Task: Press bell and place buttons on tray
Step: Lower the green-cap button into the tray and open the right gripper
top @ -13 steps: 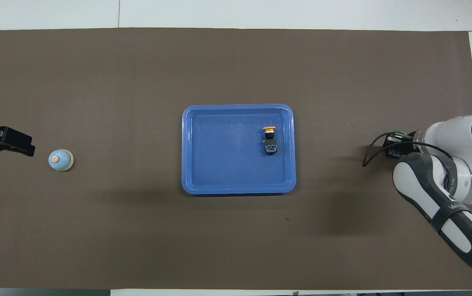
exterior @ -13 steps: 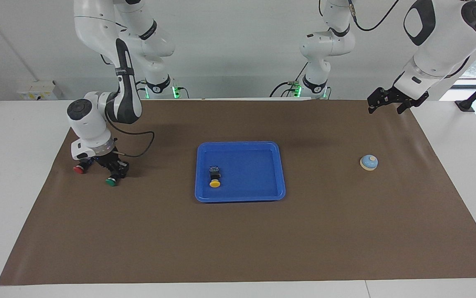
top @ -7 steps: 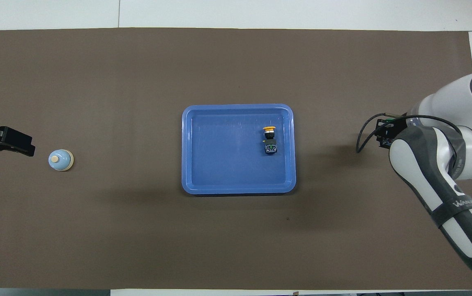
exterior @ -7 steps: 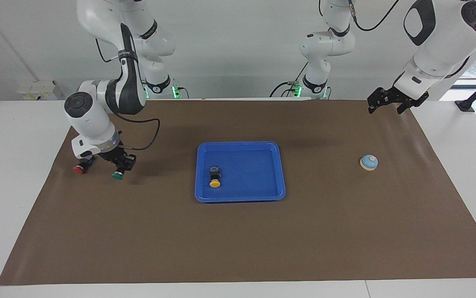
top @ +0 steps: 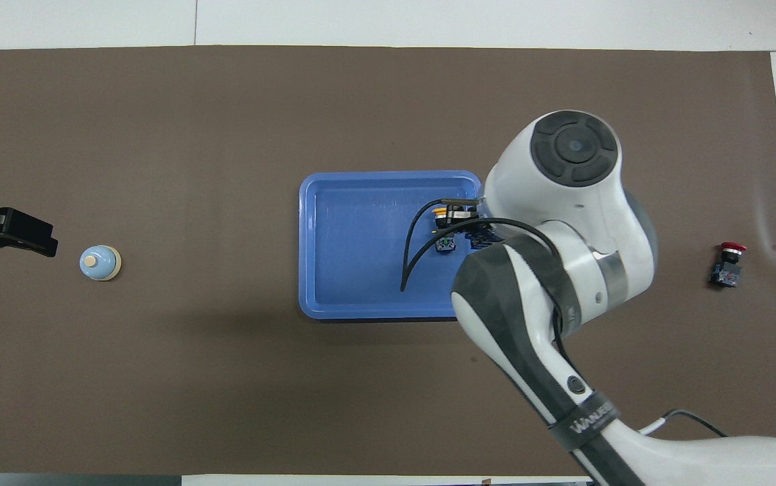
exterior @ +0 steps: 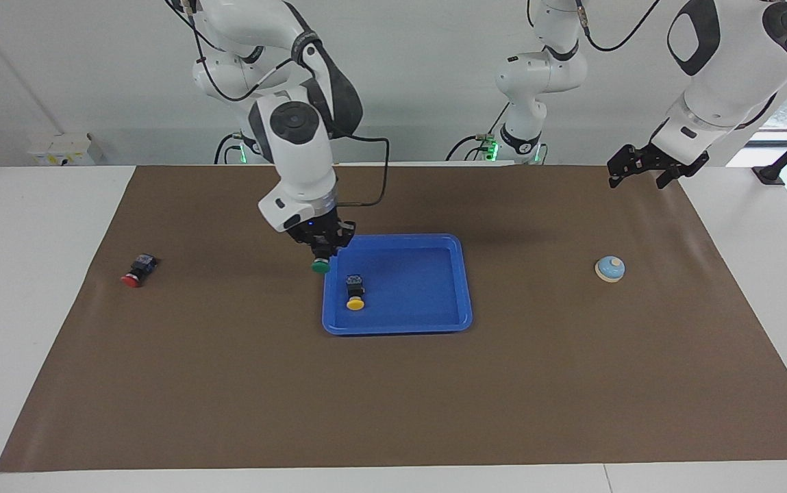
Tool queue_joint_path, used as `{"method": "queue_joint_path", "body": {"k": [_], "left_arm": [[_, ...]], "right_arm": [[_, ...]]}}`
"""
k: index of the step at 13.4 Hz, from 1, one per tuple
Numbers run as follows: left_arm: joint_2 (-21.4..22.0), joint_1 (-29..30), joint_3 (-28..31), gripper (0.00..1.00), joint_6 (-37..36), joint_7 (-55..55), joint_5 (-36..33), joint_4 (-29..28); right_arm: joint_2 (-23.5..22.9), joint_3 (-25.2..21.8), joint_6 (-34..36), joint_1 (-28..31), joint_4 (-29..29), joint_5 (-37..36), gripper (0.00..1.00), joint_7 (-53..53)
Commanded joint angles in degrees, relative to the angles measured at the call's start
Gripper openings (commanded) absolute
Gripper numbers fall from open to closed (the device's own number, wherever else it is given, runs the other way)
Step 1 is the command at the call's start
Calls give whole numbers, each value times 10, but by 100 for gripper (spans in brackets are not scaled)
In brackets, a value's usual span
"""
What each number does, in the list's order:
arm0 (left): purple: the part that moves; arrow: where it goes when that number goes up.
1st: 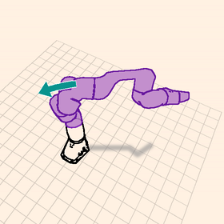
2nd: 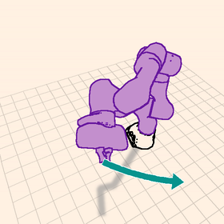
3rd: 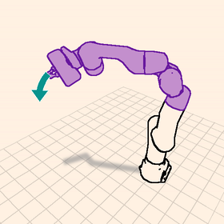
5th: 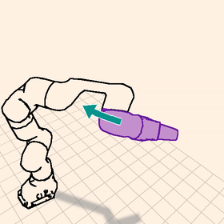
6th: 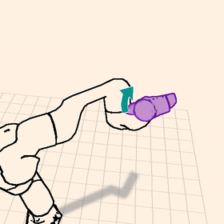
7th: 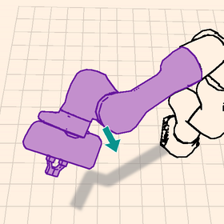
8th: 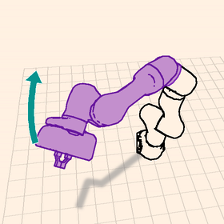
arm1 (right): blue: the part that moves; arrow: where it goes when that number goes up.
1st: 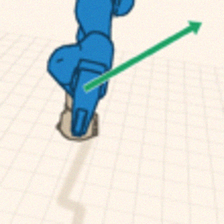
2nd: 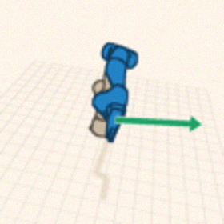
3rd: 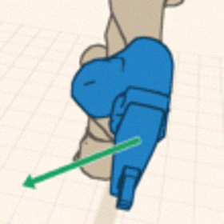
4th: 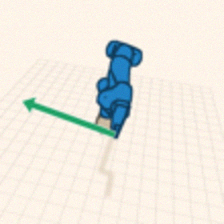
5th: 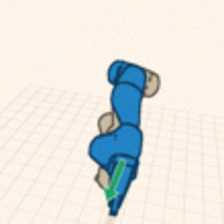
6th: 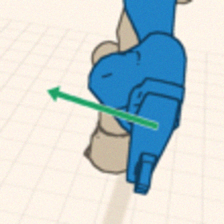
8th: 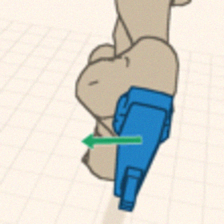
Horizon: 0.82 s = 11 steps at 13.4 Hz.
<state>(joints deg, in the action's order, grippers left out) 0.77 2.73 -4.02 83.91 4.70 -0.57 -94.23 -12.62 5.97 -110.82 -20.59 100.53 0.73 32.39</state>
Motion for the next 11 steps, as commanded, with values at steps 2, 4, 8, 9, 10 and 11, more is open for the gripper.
{"method": "queue_joint_path", "body": {"k": [2, 4, 8, 9, 10, 11], "left_arm": [[5, 2, -1, 100, -6, -1, -3, 2], [5, 2, 0, 100, -6, -1, -3, 2], [5, 2, 0, 100, -5, -1, -3, 2], [5, 2, -1, 100, -6, -1, -3, 2], [5, 2, 0, 100, -6, -1, -3, 2], [5, 2, -1, 100, -6, -1, -3, 2]], "right_arm": [[-83, -5, -31, -54, -59, 3, 0, 0], [-112, -4, -83, -66, -55, -1, 0, 0], [-141, -4, -161, -81, -21, -13, 0, -11], [-138, -4, -180, -81, -3, -13, 0, -14], [-137, -4, -181, -81, 0, -13, 0, -13], [-137, -4, -180, -82, 0, -13, 0, -10]]}}
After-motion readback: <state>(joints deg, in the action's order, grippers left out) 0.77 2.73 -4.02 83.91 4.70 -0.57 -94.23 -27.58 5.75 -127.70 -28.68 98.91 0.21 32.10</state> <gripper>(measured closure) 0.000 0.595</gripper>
